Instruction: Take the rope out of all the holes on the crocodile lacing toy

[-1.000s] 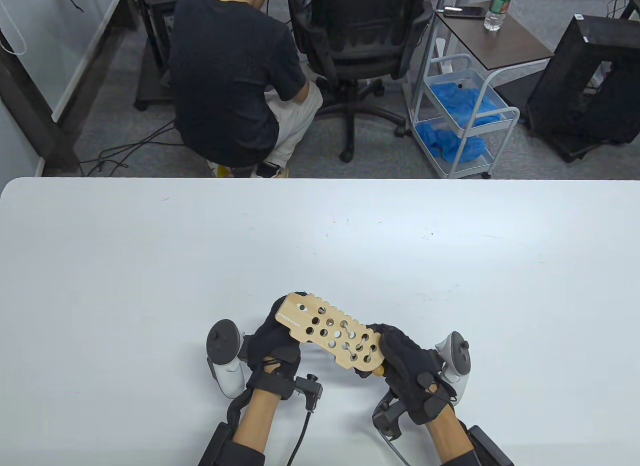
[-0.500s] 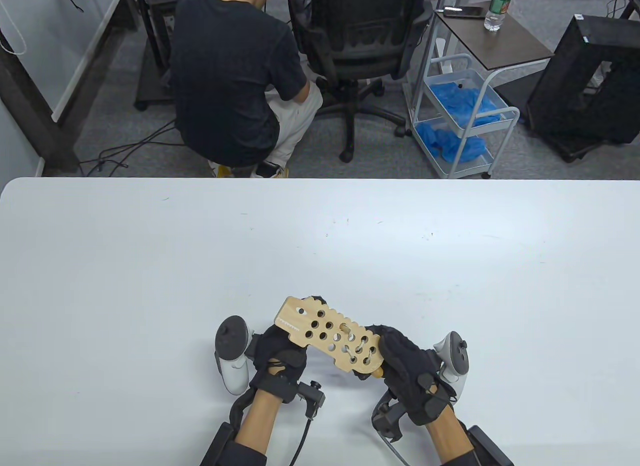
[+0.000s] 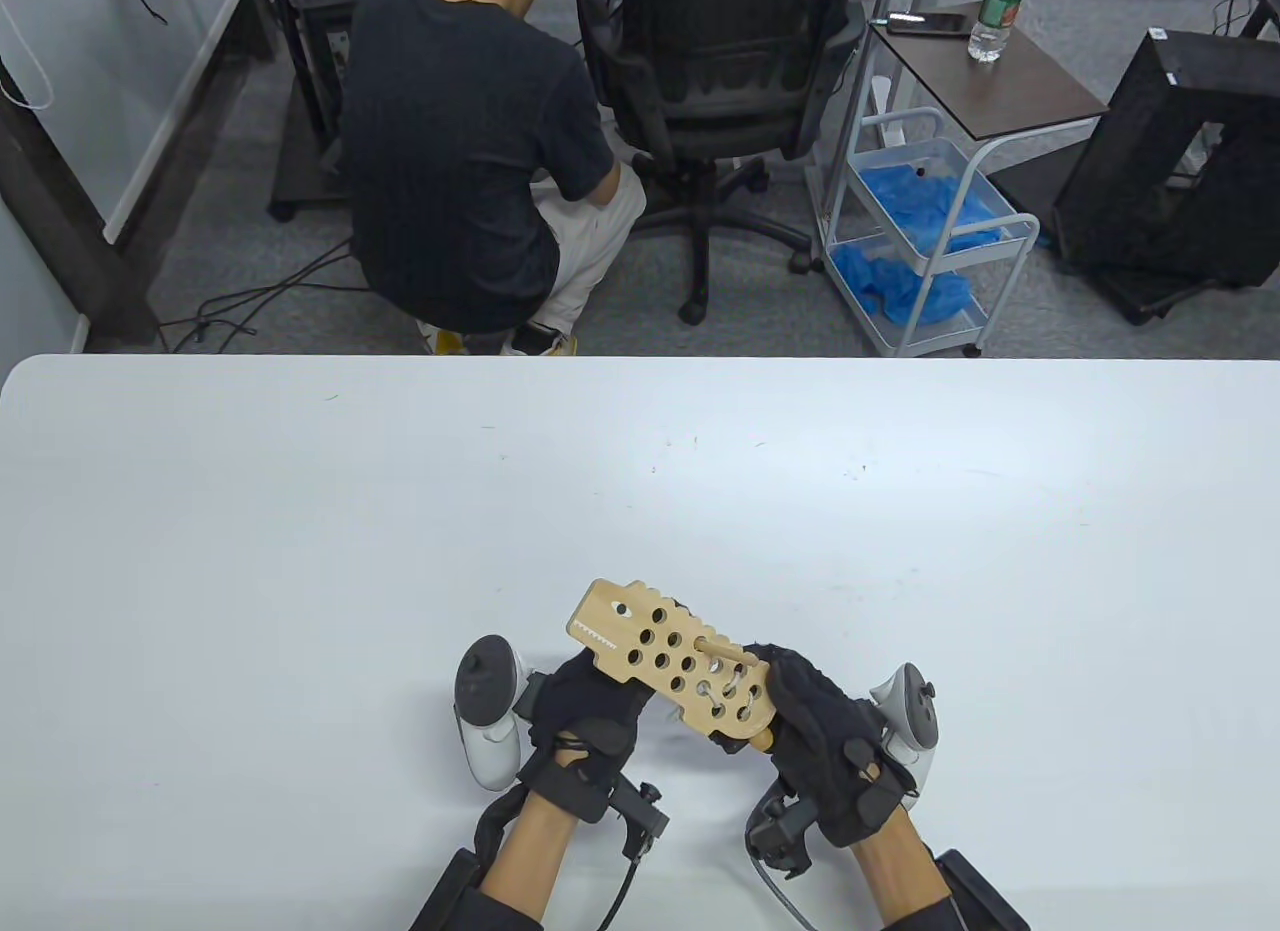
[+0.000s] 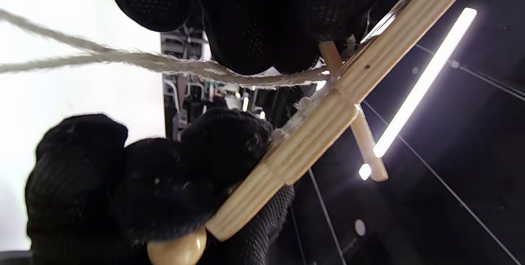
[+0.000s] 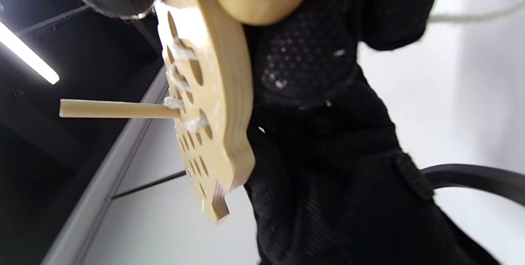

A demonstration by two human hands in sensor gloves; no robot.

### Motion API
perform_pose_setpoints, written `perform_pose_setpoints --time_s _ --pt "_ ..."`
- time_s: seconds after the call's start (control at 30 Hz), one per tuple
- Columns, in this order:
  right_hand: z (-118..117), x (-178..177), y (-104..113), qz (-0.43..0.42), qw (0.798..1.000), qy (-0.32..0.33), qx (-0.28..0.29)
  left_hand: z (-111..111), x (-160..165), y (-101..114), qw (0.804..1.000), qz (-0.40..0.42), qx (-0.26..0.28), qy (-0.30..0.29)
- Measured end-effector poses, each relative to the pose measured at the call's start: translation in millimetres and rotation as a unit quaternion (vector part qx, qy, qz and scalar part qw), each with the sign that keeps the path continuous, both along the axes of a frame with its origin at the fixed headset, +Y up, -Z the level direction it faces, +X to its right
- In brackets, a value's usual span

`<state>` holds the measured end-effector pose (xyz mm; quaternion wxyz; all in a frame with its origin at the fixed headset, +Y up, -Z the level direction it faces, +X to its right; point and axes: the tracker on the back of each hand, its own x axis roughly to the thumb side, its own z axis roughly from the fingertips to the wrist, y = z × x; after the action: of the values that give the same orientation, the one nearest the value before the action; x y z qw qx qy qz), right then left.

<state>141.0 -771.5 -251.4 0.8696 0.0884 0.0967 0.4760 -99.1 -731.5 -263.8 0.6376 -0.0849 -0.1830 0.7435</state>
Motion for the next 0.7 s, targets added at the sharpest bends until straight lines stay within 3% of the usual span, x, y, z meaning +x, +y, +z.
perform_pose_setpoints --time_s 0.23,0.4,0.53,0.7 --pt "-0.6 7.9 -0.8 -0.008 0.999 -0.03 -0.009 2.8 9.0 2.5 0.999 -0.001 0.018 -0.044" --pt "-0.4 9.0 0.0 -0.008 0.999 -0.036 -0.01 3.4 14.8 -0.9 0.992 0.065 0.012 -0.112" --pt "-0.5 10.0 0.8 0.026 0.999 -0.04 -0.002 5.0 14.4 -0.5 0.996 0.029 0.018 -0.081" --pt "0.0 8.2 5.6 0.076 0.996 -0.034 0.023 4.1 11.8 -5.7 0.995 0.059 -0.005 -0.079"
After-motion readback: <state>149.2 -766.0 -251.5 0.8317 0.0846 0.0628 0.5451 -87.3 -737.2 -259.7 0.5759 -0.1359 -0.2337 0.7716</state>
